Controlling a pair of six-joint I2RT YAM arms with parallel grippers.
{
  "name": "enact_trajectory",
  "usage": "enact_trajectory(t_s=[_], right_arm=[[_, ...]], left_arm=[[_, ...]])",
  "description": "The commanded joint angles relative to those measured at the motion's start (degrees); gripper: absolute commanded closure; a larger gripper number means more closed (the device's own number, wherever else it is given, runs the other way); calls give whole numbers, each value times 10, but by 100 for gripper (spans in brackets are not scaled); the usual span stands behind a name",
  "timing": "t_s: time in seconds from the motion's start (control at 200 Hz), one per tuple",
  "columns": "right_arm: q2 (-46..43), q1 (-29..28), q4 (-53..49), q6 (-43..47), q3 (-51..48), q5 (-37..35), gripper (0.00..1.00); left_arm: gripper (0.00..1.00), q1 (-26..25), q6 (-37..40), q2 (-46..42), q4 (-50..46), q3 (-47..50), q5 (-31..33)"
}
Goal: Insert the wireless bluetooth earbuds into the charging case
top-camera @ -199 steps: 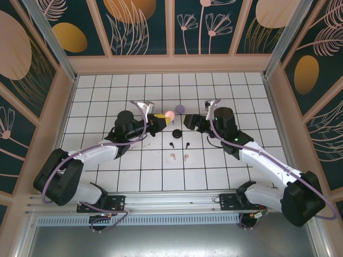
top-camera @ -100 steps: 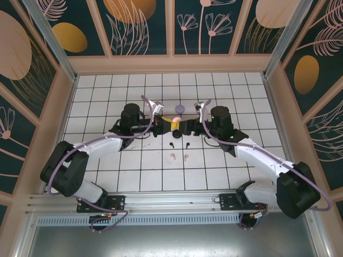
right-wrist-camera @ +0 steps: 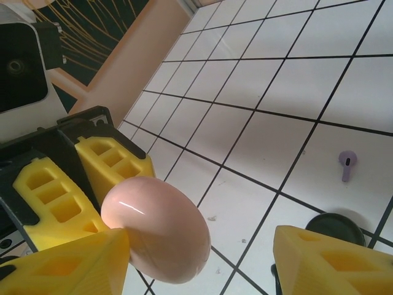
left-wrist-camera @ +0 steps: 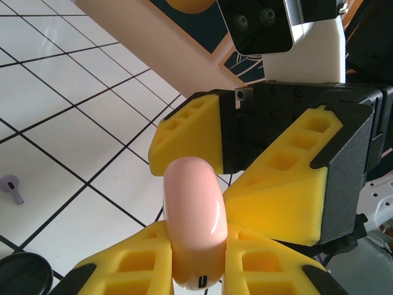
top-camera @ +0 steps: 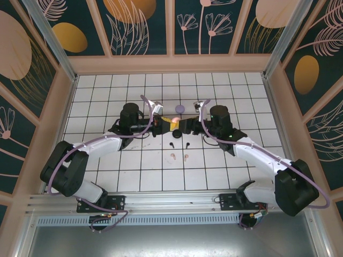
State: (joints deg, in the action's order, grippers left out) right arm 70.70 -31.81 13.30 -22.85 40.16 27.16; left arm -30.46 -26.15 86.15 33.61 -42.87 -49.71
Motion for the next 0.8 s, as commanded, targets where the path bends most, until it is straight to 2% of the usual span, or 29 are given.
enact_trajectory(t_s=[0.0,0.285,0.566,0.796], right_arm=[[1,27,29,-8,-18,-17,37],[-3,52,29,-18,-43,-12,39],[-89,53,25,-13,-64,76,39],[-72,52,46,-24,-51,110,45]], left_arm=[[100,-2,-3,-19,16,-7,-42],[100,-2,-3,-27,18,-5,-36],[100,-2,-6,-21,22,-10,-52],[100,-2,-31,-14,49,-17,-79]])
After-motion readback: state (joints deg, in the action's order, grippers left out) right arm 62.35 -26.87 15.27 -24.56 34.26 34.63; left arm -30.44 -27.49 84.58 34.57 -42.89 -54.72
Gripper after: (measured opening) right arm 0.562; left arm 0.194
